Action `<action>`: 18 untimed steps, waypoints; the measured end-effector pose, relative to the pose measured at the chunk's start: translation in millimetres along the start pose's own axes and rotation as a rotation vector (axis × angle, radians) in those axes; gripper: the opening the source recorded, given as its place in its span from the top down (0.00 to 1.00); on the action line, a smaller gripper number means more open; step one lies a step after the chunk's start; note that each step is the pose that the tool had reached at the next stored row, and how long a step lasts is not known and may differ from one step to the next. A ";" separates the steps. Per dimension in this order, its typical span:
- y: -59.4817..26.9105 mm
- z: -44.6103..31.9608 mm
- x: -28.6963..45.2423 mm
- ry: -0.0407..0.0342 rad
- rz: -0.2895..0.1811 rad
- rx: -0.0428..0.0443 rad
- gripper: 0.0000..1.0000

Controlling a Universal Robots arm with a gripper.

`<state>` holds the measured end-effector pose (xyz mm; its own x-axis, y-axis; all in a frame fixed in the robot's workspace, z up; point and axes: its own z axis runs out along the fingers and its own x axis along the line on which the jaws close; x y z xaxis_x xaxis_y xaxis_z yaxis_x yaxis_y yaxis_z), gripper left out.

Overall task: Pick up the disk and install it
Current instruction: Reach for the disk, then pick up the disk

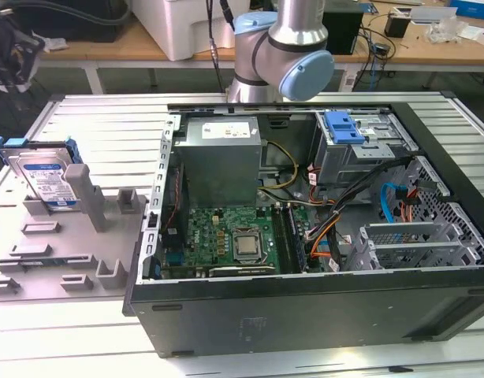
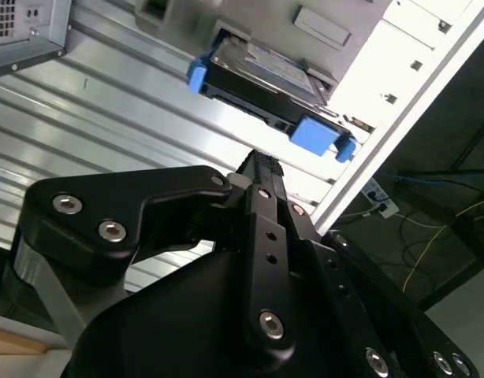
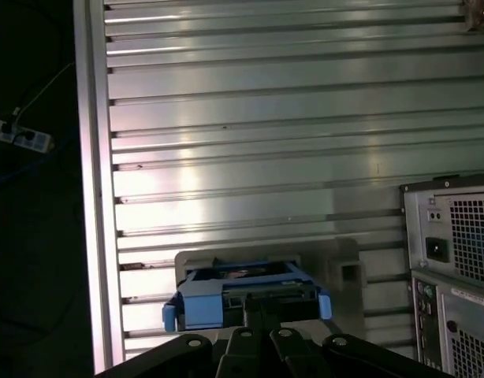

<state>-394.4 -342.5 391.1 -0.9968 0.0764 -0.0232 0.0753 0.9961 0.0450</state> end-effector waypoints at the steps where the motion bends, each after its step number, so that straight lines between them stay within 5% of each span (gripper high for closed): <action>1: 0.7 0.0 3.4 -0.0001 0.000 0.0000 0.89; 18: 1.1 0.0 4.1 -0.0001 0.000 0.0006 0.89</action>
<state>-398.4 -341.2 391.1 -0.9968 0.0762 -0.0234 0.0751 0.9962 0.0444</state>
